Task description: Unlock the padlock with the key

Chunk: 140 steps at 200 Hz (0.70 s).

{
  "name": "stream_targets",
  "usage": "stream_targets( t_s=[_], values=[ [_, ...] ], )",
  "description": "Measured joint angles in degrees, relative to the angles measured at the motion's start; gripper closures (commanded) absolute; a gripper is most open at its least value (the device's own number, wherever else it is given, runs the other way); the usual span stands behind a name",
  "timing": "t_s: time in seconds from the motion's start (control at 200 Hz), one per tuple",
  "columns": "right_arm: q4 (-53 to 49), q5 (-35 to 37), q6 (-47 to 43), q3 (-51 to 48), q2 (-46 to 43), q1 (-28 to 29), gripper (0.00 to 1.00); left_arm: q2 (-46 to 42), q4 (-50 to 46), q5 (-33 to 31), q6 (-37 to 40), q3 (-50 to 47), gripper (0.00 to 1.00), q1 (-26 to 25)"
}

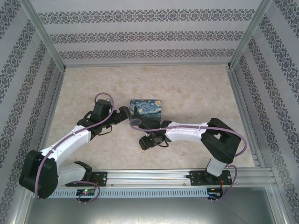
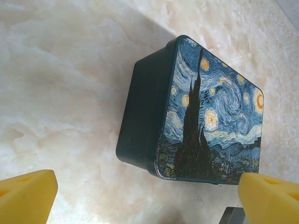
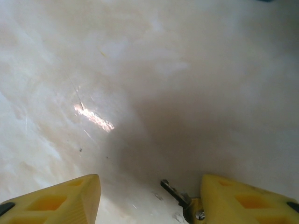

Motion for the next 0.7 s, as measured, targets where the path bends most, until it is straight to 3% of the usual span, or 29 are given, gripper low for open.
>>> stream_targets(
  t_s=[0.255, 0.699],
  values=[
    [-3.06, 2.27, 4.15, 0.72, -4.02, -0.26, 0.39, 0.7, 0.0, 0.02, -0.02, 0.11, 0.01, 0.0],
    [-6.56, 10.84, 32.68, 0.37, -5.97, -0.28, 0.47, 1.68, 0.44, 0.9, -0.15, 0.15, 0.01, 0.02]
  ],
)
